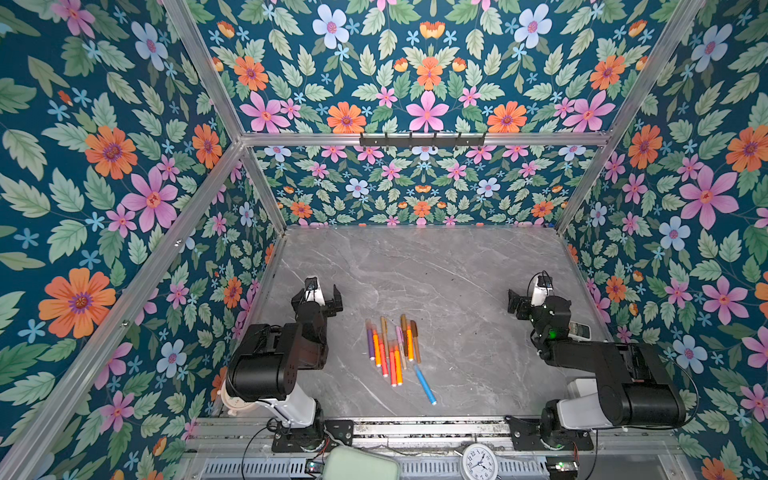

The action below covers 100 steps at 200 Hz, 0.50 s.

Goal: Open the pen caps
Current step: 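Grasp the blue marker barrel with the right gripper while the left arm approaches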

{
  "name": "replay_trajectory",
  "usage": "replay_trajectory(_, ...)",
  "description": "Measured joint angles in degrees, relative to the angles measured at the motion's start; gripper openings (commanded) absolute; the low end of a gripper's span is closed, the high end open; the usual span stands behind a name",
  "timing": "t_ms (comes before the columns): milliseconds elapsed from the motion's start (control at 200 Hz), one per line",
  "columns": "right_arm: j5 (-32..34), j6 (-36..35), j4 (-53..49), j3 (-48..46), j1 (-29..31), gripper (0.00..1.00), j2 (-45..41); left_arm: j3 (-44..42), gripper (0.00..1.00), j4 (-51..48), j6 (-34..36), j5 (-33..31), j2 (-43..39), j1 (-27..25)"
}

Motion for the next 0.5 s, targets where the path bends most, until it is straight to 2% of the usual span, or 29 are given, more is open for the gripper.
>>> replay_trajectory(80, 3.56, -0.39, -2.16, 0.07, 2.86, 0.99, -2.16, -0.15, 1.00, -2.71, 0.00, -3.45, -3.30, -1.53)
replay_trajectory(165, 6.03, -1.31, -15.65, 4.22, 9.81, 0.99, -14.03, -0.15, 1.00, -8.04, 1.57, -8.35, -14.45, -7.32)
replay_trajectory(220, 6.19, 2.78, -19.63, 8.09, 11.19, 0.99, -22.51, 0.79, 1.00, -11.30, 0.70, -8.92, -22.62, -11.34)
replay_trajectory(280, 7.61, 10.49, -23.67, 10.43, 11.32, 0.99, -30.05, 3.93, 1.00, -16.39, -3.28, -9.38, -28.65, -14.32)
replay_trajectory(335, 7.08, 16.63, -27.34, 10.71, 11.45, 0.99, -34.18, 6.49, 1.00, -19.98, -7.43, -9.31, -30.32, -17.84)
replay_trajectory(425, 1.79, 23.80, -35.58, 10.73, 12.35, 0.99, -36.06, 7.34, 1.00, -23.96, -9.92, -7.21, -28.87, -26.25)
replay_trajectory(500, -2.58, 26.32, -42.73, 12.85, 17.49, 0.99, -33.90, 4.42, 1.00, -28.28, -10.95, -4.24, -28.81, -30.91)
